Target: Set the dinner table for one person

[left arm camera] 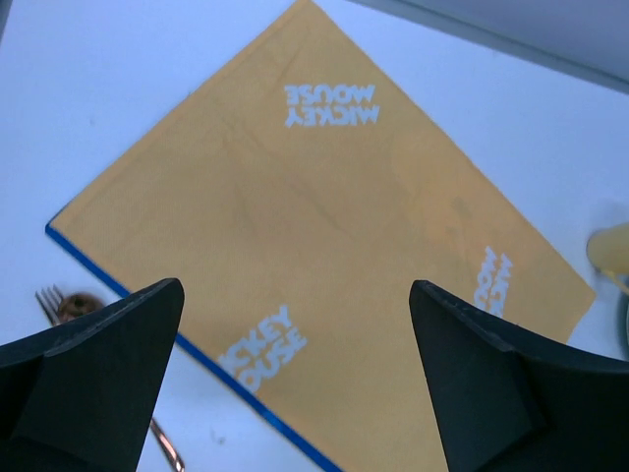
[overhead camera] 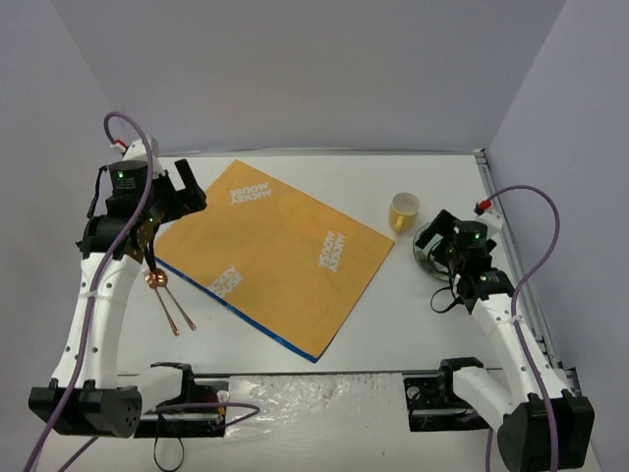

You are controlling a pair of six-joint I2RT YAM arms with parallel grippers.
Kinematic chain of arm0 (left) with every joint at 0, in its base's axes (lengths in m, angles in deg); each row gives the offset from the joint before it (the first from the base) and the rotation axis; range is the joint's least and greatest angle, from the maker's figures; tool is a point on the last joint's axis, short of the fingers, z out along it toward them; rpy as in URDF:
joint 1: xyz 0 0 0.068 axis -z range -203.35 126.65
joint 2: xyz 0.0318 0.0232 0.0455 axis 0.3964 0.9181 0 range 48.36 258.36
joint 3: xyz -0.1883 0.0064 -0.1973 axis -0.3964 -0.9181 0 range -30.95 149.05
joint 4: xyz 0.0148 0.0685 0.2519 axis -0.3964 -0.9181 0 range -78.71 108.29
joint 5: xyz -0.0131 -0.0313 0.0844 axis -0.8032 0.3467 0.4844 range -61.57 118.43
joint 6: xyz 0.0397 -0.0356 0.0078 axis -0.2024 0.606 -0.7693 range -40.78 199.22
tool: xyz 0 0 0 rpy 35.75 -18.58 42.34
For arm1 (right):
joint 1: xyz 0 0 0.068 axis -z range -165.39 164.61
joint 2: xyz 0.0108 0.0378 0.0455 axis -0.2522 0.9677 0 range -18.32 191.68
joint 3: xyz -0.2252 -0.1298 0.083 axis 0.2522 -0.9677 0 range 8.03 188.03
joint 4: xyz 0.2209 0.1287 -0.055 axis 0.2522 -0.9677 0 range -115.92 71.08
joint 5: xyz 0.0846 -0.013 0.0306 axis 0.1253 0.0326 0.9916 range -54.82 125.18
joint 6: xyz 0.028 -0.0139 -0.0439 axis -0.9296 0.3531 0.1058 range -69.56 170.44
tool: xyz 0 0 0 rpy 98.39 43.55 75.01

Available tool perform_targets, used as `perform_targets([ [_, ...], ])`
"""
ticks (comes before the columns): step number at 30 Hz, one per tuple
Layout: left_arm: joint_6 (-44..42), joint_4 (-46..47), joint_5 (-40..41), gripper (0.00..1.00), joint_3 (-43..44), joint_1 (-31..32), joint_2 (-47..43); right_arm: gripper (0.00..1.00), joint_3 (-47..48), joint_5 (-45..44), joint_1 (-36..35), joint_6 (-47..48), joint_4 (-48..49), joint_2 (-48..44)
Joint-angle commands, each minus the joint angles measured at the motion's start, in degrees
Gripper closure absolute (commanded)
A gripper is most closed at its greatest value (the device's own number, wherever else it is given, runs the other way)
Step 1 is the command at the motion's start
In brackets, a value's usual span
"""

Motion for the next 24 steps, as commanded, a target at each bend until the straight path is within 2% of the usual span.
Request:
perform_targets([
  [1, -0.8, -5.1, 1.3, 0.03, -8.6, -0.1, -9.4, 0.0, -1.8, -0.6, 3.3, -4.0, -1.2, 1.3],
  [4, -0.6, -7.1, 1.8, 0.03, -14.4, -0.1, -17.4, 0.0, -3.3, 0.0, 7.6, -6.8, -1.4, 2.4],
  [7, -0.5, -7.7, 1.4, 0.03, -19.8, 0.3, -21.5, 0.0, -4.6, 3.0, 11.9, -9.1, -1.1, 3.5],
  [10, -0.9, -8.1, -0.2, 0.03, -23.3, 1.8, -22.7, 0.0, -6.2, 7.9, 17.0, -10.6, -0.8, 6.4],
  [17, -1.4, -2.5, -1.1, 0.03, -28.6, 4.7, -25.3, 0.01, -10.4, 12.8, 24.6, -12.8, 2.3, 7.2],
  [24, -1.2, 1.1, 0.2, 0.03, -32.9, 9.1, -26.5, 0.04, -17.1, 23.9, 30.8, -16.0, 13.8, 7.8],
])
